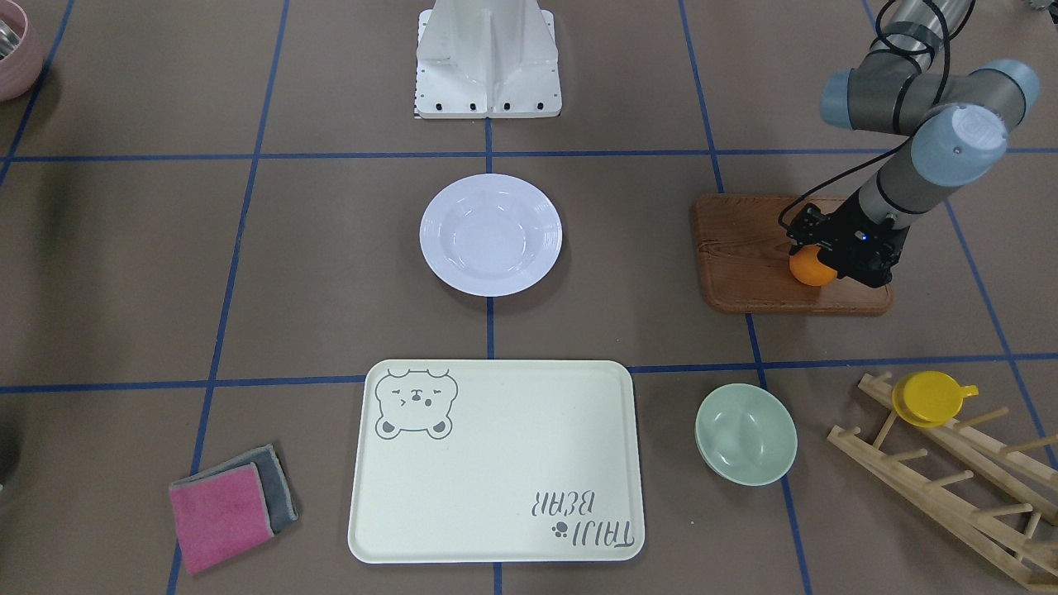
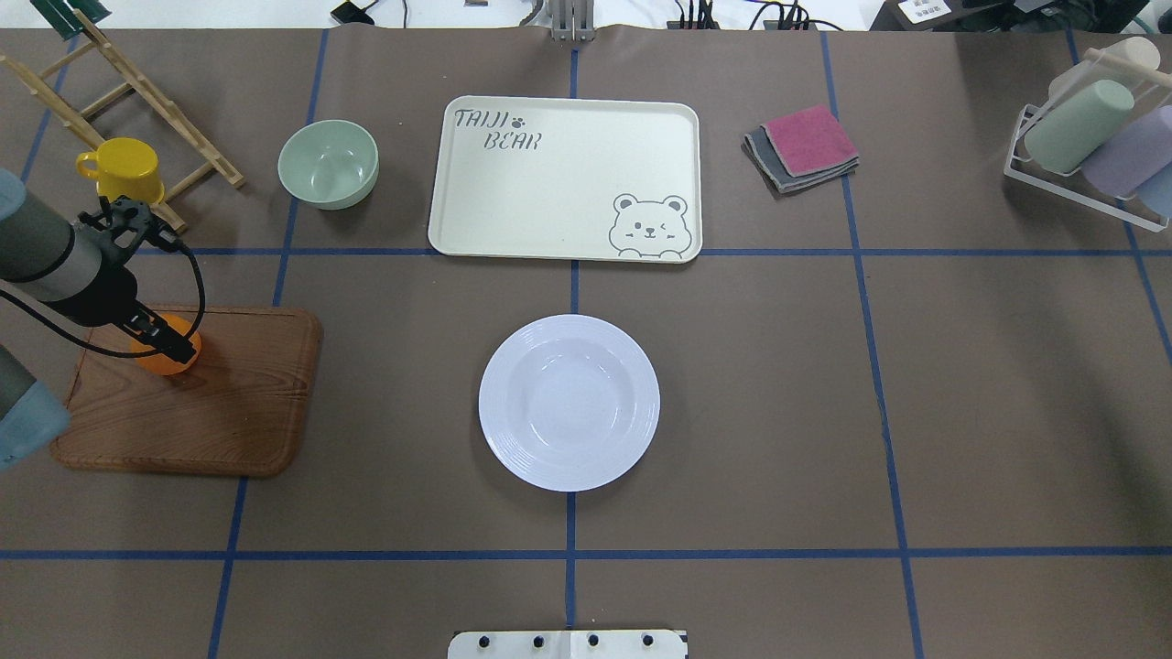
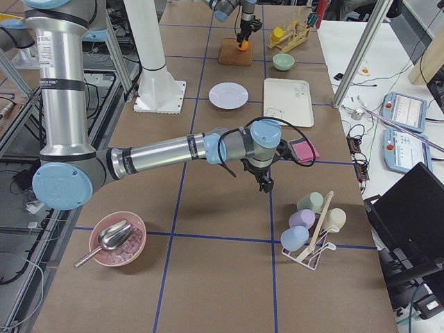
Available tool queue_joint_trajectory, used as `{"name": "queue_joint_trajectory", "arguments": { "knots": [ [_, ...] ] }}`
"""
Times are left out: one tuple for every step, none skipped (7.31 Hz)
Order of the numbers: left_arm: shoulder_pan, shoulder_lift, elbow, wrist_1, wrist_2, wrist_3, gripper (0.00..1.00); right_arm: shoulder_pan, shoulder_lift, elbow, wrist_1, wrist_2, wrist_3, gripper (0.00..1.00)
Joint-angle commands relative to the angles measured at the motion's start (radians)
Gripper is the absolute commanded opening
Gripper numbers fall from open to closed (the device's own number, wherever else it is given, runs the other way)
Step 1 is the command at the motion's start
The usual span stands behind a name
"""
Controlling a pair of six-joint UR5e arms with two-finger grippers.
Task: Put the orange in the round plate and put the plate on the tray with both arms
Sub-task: 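Carry the orange with the left gripper onto the white plate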
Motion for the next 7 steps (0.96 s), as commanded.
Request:
{"name": "queue_joint_trajectory", "arguments": {
  "knots": [
    [0.000, -0.023, -0.033, 0.005, -0.019, -0.112, 0.00, 0.000, 0.000, 0.000, 0.000, 0.000, 0.002, 1.00],
    [0.000, -0.077, -0.063, 0.017, -0.068, -0.237, 0.00, 0.000, 0.000, 0.000, 0.000, -0.001, 0.002, 1.00],
    [0.008, -0.140, -0.076, 0.016, -0.085, -0.410, 0.00, -0.005, 0.000, 0.000, 0.000, -0.001, 0.002, 1.00],
    [0.058, -0.222, -0.077, 0.021, -0.076, -0.529, 0.00, -0.008, 0.000, -0.002, 0.000, -0.001, 0.002, 1.00],
    [0.145, -0.285, -0.077, 0.024, -0.043, -0.659, 0.00, -0.014, 0.000, -0.002, 0.000, -0.003, 0.002, 1.00],
    [0.219, -0.353, -0.073, 0.046, 0.031, -0.783, 0.00, -0.021, 0.000, -0.002, 0.000, -0.005, 0.015, 1.00],
    [0.294, -0.476, -0.062, 0.191, 0.116, -0.851, 0.00, -0.035, 0.001, 0.000, 0.002, -0.005, 0.041, 1.00]
  ]
}}
